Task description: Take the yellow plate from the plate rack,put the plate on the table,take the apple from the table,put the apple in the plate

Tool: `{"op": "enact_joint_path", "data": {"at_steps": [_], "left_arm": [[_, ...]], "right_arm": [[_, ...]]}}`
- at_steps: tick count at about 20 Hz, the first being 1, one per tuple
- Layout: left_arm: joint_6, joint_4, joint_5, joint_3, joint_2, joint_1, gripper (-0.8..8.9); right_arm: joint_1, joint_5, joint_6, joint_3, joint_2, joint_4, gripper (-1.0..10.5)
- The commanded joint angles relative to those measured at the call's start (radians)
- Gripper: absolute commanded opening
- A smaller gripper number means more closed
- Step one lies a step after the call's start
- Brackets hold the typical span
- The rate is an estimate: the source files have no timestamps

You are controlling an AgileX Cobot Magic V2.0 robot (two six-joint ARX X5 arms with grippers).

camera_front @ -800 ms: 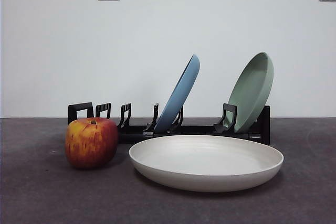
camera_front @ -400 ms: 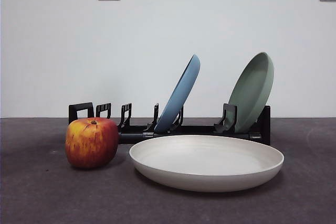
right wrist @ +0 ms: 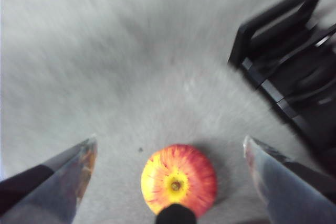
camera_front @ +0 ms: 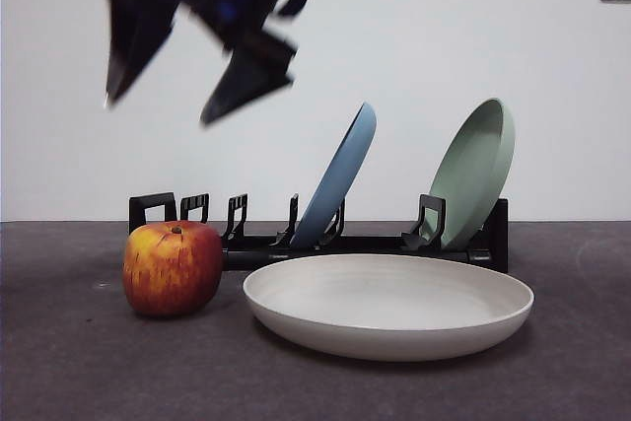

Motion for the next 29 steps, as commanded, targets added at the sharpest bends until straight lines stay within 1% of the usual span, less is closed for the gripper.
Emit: {"op": "enact_joint_path", "data": {"at_steps": [1, 5, 8, 9, 11, 12, 18, 21, 23, 26, 29], "left_arm": [[-0.035, -0.019, 0.001, -0.005, -0.003, 0.003, 2.2], [-0.035, -0.023, 0.001, -0.005, -0.003, 0.003, 2.2], [-0.035, -0.023, 0.001, -0.005, -0.003, 0.003, 2.2], [-0.035, -0.023, 0.001, -0.005, -0.003, 0.003, 2.2], [-0.035, -0.023, 0.001, -0.005, -0.003, 0.003, 2.2], [-0.034, -0.023, 0.001, -0.005, -0.003, 0.003, 2.2], [-0.035, -0.021, 0.002, -0.005, -0.003, 0.003, 2.2], [-0.034, 0.006, 0.016, -0.005, -0.001, 0.003, 2.2], [-0.032, 0.036, 0.056, -0.005, 0.008, 0.003, 2.2], [-0.026, 0.083, 0.07, -0.005, 0.042, 0.003, 2.2], [-0.023, 0.108, 0.115, -0.005, 0.094, 0.002, 2.2]], "right_arm": [[0.003, 0.007, -0.018, 0.003, 0.08, 0.014, 4.7], [0.002, 0.005, -0.018, 0.003, 0.187, 0.011, 4.7], [0.008, 0.002, -0.018, 0.003, 0.233, 0.013, 4.6], [0.008, 0.003, -0.017, 0.003, 0.243, 0.013, 3.7], [0.008, 0.003, -0.017, 0.003, 0.249, 0.007, 1.0], [0.009, 0.003, -0.017, 0.003, 0.249, 0.008, -0.1], [0.011, 0.003, -0.016, 0.005, 0.229, 0.011, -0.1], [0.011, 0.003, -0.016, 0.006, 0.153, -0.003, -0.1], [0.01, 0.005, -0.021, 0.006, 0.069, -0.055, -0.1], [-0.014, 0.006, -0.028, 0.006, -0.06, -0.156, -0.1], [-0.072, 0.006, -0.028, 0.006, -0.188, -0.29, -0.1]]}}
